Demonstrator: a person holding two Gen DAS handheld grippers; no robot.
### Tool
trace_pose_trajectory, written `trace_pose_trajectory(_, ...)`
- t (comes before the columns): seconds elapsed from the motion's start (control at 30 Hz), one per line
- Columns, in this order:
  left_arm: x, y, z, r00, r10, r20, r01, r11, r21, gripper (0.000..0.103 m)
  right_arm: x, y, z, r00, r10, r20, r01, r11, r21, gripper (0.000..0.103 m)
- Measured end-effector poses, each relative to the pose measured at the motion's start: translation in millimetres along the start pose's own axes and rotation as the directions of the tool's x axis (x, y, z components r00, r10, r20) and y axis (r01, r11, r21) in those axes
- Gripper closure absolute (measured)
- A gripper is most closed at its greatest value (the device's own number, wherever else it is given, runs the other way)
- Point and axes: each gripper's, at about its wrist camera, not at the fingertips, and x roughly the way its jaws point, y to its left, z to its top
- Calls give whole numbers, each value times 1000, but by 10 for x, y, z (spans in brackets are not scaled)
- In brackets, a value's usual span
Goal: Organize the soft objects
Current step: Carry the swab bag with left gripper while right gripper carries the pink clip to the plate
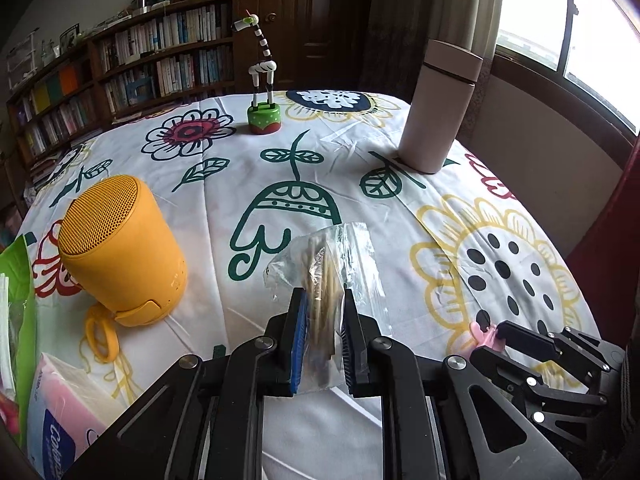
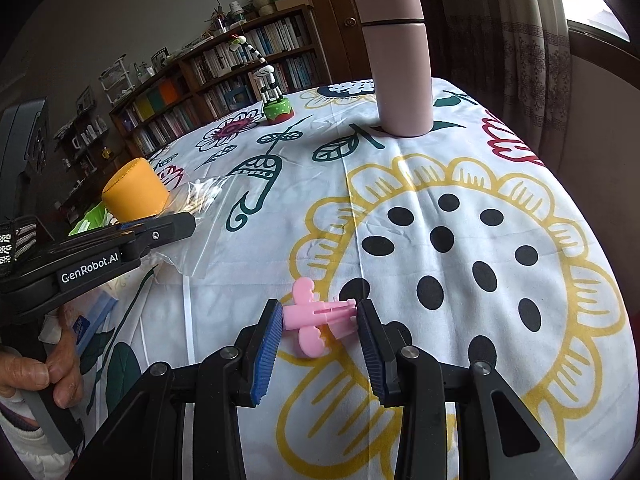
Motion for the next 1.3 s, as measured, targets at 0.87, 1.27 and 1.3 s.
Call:
trace_pose_trajectory(0.87, -915, 324, -784, 999, -7, 32, 8, 1000, -30, 87, -192, 414, -116, 999, 41, 34, -39, 998, -50, 62)
trace_pose_trajectory(1.27, -1284, 623, -1039, 999, -23, 43, 27, 995, -94, 87, -189, 647, -90, 997, 62, 46, -59, 997, -52, 62)
trace_pose_trajectory(1.3, -1306, 639, -1055, 999, -31, 42, 35, 995, -96, 87, -179, 679, -78, 997, 64, 47, -62, 997, -54, 62)
